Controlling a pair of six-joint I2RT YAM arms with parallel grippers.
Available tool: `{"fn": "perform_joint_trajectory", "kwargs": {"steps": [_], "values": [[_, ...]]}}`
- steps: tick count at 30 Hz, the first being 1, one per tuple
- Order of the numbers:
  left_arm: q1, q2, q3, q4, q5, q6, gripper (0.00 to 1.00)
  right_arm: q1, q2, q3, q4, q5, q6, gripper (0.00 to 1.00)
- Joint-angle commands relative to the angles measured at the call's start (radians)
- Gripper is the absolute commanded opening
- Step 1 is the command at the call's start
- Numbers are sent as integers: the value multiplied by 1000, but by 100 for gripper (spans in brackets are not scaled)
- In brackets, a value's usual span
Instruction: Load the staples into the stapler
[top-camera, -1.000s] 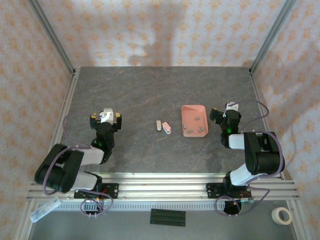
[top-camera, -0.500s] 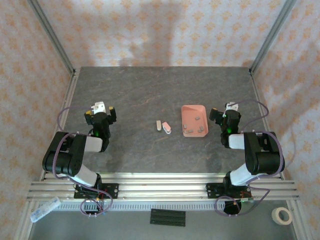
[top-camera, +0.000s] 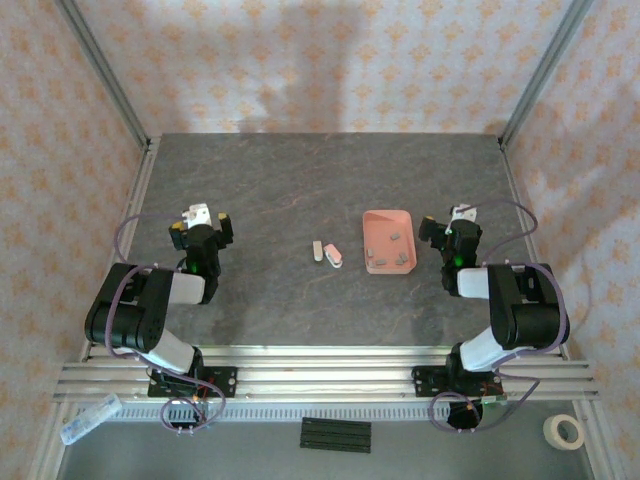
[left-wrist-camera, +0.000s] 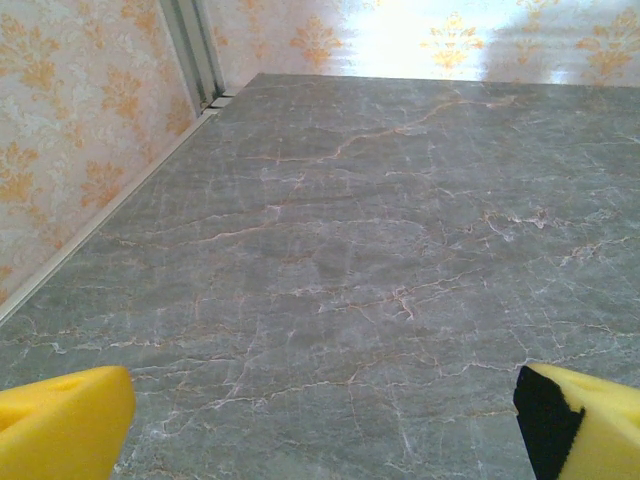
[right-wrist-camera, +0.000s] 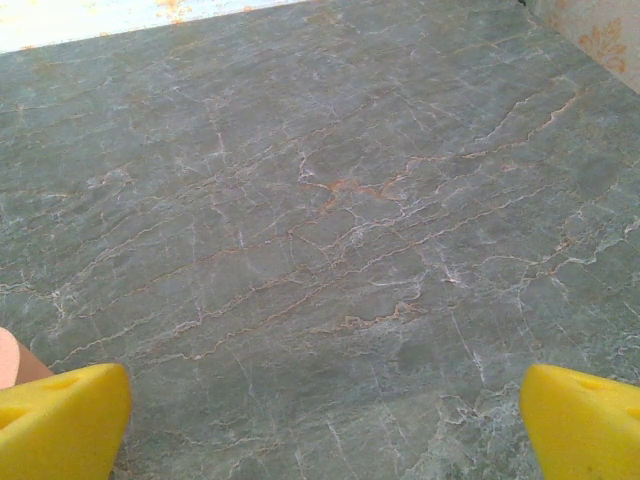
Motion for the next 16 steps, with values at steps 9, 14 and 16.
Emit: {"fn": "perform_joint_trajectory", "kwargs": {"steps": [9,14,16], "values": [[-1,-5,2,-11,6,-6,100,-1,-7,12,4,3,10,99],[-1,-5,3,-12,6,-7,100,0,-7,12,3,3,9,99],[-2,-4,2,-10,6,-7,100,-1,-7,12,3,3,10,99]]}}
